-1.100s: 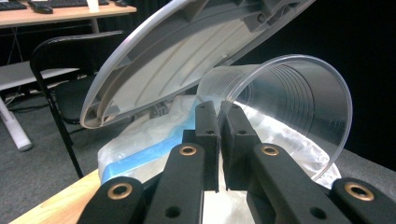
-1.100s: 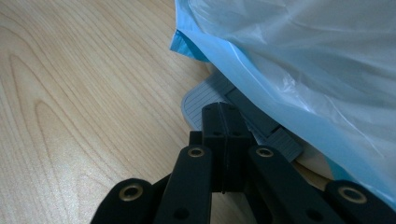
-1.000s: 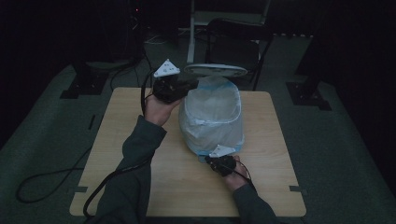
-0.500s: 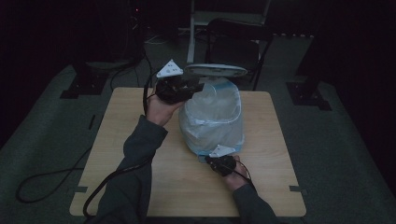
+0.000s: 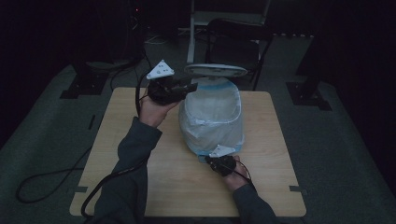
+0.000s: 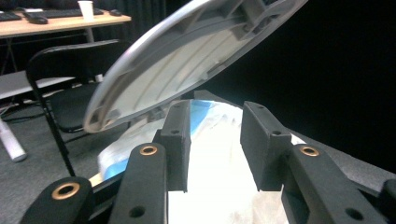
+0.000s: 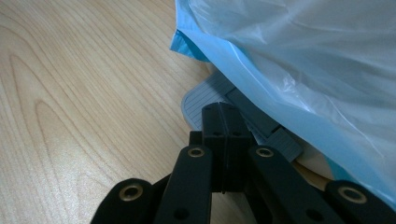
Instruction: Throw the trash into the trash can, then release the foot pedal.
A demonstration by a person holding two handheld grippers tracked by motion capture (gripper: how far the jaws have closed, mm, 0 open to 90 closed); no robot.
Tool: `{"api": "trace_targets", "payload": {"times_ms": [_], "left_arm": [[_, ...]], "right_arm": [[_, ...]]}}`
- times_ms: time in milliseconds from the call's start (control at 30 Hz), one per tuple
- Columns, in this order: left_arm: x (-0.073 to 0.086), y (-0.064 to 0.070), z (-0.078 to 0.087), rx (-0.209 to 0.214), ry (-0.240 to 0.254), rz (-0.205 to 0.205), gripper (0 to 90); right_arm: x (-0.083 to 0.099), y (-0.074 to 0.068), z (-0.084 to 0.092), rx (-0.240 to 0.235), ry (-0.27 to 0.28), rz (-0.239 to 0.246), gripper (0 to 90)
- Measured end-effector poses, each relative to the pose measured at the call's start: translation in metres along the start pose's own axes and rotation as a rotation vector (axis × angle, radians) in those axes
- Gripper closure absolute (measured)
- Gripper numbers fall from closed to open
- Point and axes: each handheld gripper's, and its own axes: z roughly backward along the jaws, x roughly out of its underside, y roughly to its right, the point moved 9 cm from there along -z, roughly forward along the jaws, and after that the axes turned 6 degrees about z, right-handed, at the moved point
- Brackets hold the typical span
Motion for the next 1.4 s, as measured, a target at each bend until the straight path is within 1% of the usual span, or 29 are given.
{"api": "trace_targets", "payload": {"times_ms": [33,267,367,400,833,967,1000,1033,1200,1267,1333,1367,1400], "left_arm": [[0.002,-0.004,0.002,-0.007,0.000,0.006,63.9],[0.016,-0.029,0.016,-0.042,0.003,0.058,63.9],[0.020,-0.037,0.021,-0.054,0.008,0.075,63.9],[0.021,-0.038,0.022,-0.058,0.008,0.081,63.9],[0.036,-0.055,0.029,-0.091,-0.006,0.102,63.8],[0.041,-0.060,0.034,-0.109,0.004,0.103,63.5],[0.042,-0.061,0.035,-0.112,0.002,0.103,63.5],[0.044,-0.061,0.035,-0.116,0.002,0.105,63.3],[0.051,-0.068,0.039,-0.126,-0.004,0.120,63.2],[0.055,-0.071,0.040,-0.131,-0.009,0.125,63.2],[0.059,-0.074,0.040,-0.134,-0.013,0.133,63.2],[0.061,-0.075,0.041,-0.136,-0.017,0.137,63.2],[0.063,-0.076,0.040,-0.138,-0.017,0.141,63.2]], "right_arm": [[0.001,0.002,0.000,0.007,-0.004,0.015,90.0],[0.001,0.003,0.000,0.008,-0.003,0.018,90.0],[0.001,0.003,0.000,0.008,-0.003,0.019,90.0],[0.001,0.003,0.000,0.009,-0.003,0.018,90.0],[0.001,0.003,0.000,0.010,-0.002,0.019,90.0],[0.001,0.003,0.000,0.011,-0.003,0.019,90.0],[-0.001,-0.002,0.000,-0.002,0.009,-0.018,90.0],[-0.001,-0.002,0.000,-0.001,0.008,-0.018,90.0],[-0.001,-0.002,0.000,-0.002,0.008,-0.017,90.0],[0.001,0.003,0.000,0.011,-0.003,0.019,90.0],[0.001,0.003,0.000,0.012,-0.003,0.020,90.0],[-0.001,-0.001,0.000,-0.004,0.009,-0.017,90.0],[-0.001,-0.001,0.000,-0.004,0.009,-0.017,90.0]]}}
